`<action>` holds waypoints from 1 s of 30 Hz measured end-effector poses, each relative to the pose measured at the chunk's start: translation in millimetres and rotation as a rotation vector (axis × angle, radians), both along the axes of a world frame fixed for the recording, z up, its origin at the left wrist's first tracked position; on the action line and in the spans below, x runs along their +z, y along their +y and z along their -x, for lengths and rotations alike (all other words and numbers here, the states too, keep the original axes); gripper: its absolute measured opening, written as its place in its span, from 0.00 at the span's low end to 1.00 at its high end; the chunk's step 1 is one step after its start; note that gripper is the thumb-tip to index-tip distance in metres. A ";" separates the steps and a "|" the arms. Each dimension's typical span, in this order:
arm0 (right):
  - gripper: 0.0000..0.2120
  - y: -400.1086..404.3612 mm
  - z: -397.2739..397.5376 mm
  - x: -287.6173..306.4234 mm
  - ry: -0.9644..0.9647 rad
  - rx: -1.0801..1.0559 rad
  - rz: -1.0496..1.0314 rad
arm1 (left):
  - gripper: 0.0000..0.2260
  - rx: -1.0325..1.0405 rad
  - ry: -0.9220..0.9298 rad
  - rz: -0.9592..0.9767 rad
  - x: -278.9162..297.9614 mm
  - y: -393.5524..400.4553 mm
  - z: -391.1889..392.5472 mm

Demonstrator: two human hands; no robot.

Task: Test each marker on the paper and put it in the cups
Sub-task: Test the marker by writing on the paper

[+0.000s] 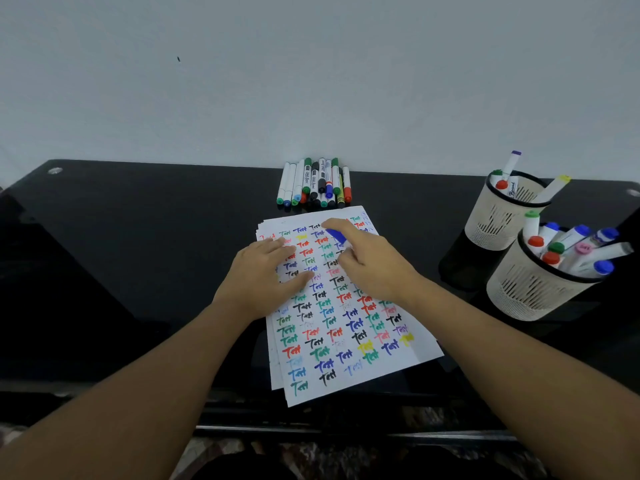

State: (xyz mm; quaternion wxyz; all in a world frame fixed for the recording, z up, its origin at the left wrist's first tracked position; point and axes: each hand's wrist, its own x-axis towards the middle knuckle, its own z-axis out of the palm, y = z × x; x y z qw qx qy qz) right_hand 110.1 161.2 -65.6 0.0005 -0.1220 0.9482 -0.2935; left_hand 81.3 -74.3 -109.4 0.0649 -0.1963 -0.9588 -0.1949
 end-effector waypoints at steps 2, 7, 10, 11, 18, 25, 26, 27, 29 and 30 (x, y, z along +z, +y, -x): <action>0.22 1.4 0.1 2.1 -0.046 0.010 0.061 | 0.40 -0.002 -0.005 0.014 1.3 0.2 -0.5; 0.15 6.1 -2.1 4.0 -0.104 -0.114 0.258 | 0.45 -0.007 -0.019 0.026 -0.5 -0.6 -0.2; 0.16 12.6 -0.6 7.1 -0.159 -0.158 0.415 | 0.47 -0.007 -0.038 0.036 -0.5 -1.2 0.9; 0.16 15.3 -0.3 7.8 -0.145 -0.155 0.416 | 0.48 -0.007 -0.042 0.034 -0.4 -1.4 0.9; 0.12 28.9 -1.6 10.7 -0.015 -0.265 0.427 | 0.46 -0.002 -0.042 0.009 -0.1 -1.7 -0.5; 0.08 44.7 -11.5 20.7 0.176 -0.331 0.201 | 0.46 0.002 -0.047 0.010 2.7 -0.3 -1.9; 0.09 47.4 -12.3 24.2 0.187 -0.341 0.194 | 0.46 0.002 -0.051 0.009 3.1 -0.1 -2.1; 0.09 49.9 -13.4 28.6 0.202 -0.346 0.176 | 0.44 0.002 -0.052 0.008 3.5 0.3 -2.3; 0.09 55.9 -15.2 39.0 0.255 -0.349 0.126 | 0.41 0.004 -0.052 0.007 5.0 1.5 -3.7; 0.08 59.9 -15.5 45.5 0.281 -0.357 0.094 | 0.40 0.006 -0.053 0.008 5.9 2.1 -4.3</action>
